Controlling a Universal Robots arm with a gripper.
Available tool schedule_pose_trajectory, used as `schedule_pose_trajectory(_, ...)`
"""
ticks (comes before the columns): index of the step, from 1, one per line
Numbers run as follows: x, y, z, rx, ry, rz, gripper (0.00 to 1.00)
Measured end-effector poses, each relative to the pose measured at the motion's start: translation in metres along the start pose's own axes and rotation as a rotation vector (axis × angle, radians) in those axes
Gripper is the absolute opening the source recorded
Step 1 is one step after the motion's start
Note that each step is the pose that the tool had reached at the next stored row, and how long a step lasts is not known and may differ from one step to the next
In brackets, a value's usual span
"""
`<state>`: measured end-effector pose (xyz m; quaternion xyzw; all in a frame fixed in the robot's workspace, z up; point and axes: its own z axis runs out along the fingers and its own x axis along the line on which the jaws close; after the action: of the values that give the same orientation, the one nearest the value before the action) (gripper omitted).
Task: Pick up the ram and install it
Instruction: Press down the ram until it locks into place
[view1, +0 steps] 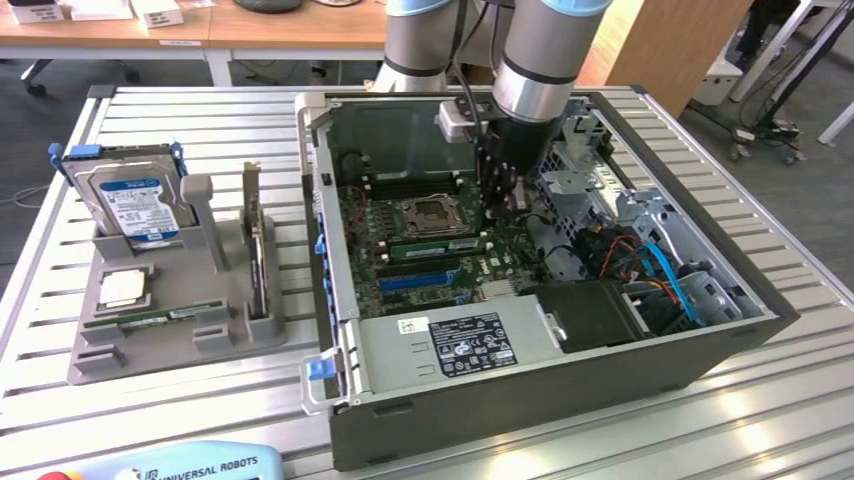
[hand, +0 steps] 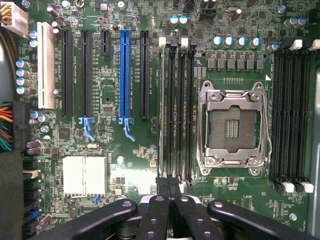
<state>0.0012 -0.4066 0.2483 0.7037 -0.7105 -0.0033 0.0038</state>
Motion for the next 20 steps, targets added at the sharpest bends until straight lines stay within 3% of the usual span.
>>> schedule_pose_trajectory(20,0.0002,-0.0001,0.0076,-0.0001,-0.001,0.0,0.1)
